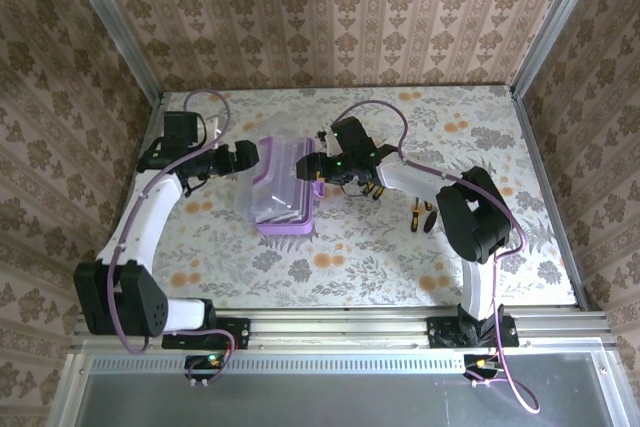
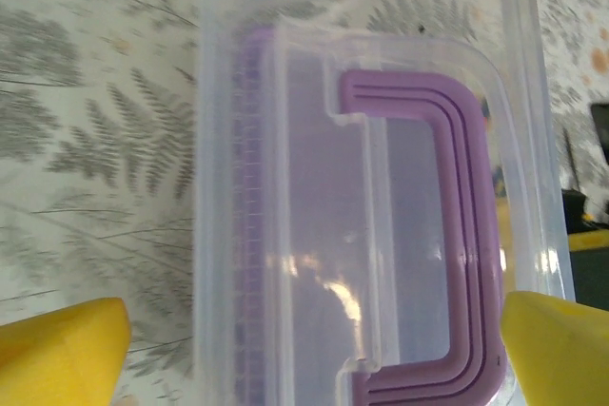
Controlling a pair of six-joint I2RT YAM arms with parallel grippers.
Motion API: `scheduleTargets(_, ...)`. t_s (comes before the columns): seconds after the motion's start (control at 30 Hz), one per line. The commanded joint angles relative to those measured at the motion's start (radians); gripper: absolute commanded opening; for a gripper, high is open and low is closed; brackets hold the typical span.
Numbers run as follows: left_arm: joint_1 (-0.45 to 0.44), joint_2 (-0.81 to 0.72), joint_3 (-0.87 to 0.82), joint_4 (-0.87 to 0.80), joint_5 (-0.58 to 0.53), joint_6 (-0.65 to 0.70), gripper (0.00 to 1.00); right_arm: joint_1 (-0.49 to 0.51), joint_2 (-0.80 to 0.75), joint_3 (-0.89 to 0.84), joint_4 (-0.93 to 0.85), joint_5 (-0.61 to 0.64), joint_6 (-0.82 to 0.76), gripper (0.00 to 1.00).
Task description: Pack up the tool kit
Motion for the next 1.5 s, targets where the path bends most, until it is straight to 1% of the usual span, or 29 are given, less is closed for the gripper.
scheduleTargets(0.0,0.011,-0.067,-0.033,-0.077,-0.178,-0.025,1.00,0.014,-0.001,0.063,-0.066,-0.015,-0.056,0.73)
scheduleTargets(0.03,0.008,-0.092,-0.052,-0.078,-0.188,-0.035,1.00,0.016,0.007,0.078,-0.086,-0.015,-0.067,0.74)
scheduleTargets(0.1,-0.010,-0.156,-0.095,-0.052,-0.168,-0.043,1.00,0.020,0.019,0.097,-0.113,-0.009,-0.081,0.75)
scheduleTargets(0.17,-0.087,-0.198,-0.086,-0.100,-0.205,-0.005,1.00,0.023,0.032,0.104,-0.120,-0.008,-0.087,0.76)
scheduleTargets(0.2,-0.150,-0.212,-0.070,-0.149,-0.296,0.010,1.00,0.023,0.040,0.110,-0.125,-0.008,-0.085,0.76)
scheduleTargets(0.23,-0.223,-0.224,-0.066,-0.177,-0.365,0.023,1.00,0.025,0.048,0.114,-0.124,-0.009,-0.081,0.76)
scheduleTargets(0.47,-0.578,-0.257,-0.022,-0.300,-0.649,0.023,1.00,0.029,0.074,0.121,-0.115,-0.003,-0.074,0.77)
scheduleTargets(0.53,-0.685,-0.227,-0.014,-0.343,-0.786,0.008,1.00,0.029,0.080,0.117,-0.106,-0.002,-0.068,0.77)
scheduleTargets(0.6,-0.731,-0.197,-0.028,-0.370,-0.879,-0.011,1.00,0.029,0.086,0.120,-0.102,-0.002,-0.066,0.78)
scheduleTargets(0.67,-0.719,-0.177,-0.034,-0.391,-0.947,-0.066,1.00,0.028,0.089,0.121,-0.101,0.005,-0.062,0.78)
scheduleTargets(0.7,-0.694,-0.180,-0.035,-0.373,-0.924,-0.062,1.00,0.028,0.090,0.119,-0.101,0.008,-0.062,0.78)
scheduleTargets(0.77,-0.604,-0.191,-0.022,-0.318,-0.842,-0.035,1.00,0.022,0.089,0.109,-0.087,0.006,-0.054,0.78)
scheduleTargets(0.87,-0.396,-0.175,0.032,-0.249,-0.629,0.019,1.00,0.019,0.097,0.112,-0.073,-0.012,-0.043,0.78)
scheduleTargets(0.9,-0.325,-0.149,0.064,-0.235,-0.552,0.047,1.00,0.020,0.097,0.114,-0.070,-0.018,-0.043,0.78)
scheduleTargets(0.93,-0.281,-0.101,0.105,-0.236,-0.492,0.082,1.00,0.020,0.095,0.111,-0.064,-0.020,-0.041,0.78)
scheduleTargets(1.0,-0.242,0.014,0.182,-0.259,-0.456,0.132,1.00,0.019,0.093,0.110,-0.059,-0.014,-0.037,0.78)
scheduleTargets(1.07,-0.209,0.130,0.251,-0.274,-0.387,0.162,1.00,0.019,0.096,0.113,-0.057,-0.017,-0.035,0.78)
scheduleTargets(1.13,-0.182,0.216,0.284,-0.254,-0.281,0.181,1.00,0.019,0.100,0.118,-0.054,-0.021,-0.033,0.78)
scheduleTargets(1.23,-0.158,0.267,0.290,-0.238,-0.218,0.206,1.00,0.019,0.100,0.127,-0.064,-0.020,-0.036,0.78)
scheduleTargets(1.27,-0.154,0.276,0.287,-0.242,-0.230,0.209,1.00,0.019,0.100,0.131,-0.066,-0.018,-0.036,0.78)
scheduleTargets(1.37,-0.131,0.277,0.249,-0.217,-0.210,0.211,1.00,0.019,0.101,0.138,-0.070,-0.021,-0.039,0.78)
scheduleTargets(1.43,-0.115,0.285,0.225,-0.201,-0.192,0.210,0.97,0.019,0.102,0.143,-0.066,-0.027,-0.038,0.78)
scheduleTargets(1.47,-0.108,0.291,0.216,-0.195,-0.174,0.210,0.94,0.020,0.103,0.146,-0.065,-0.028,-0.037,0.78)
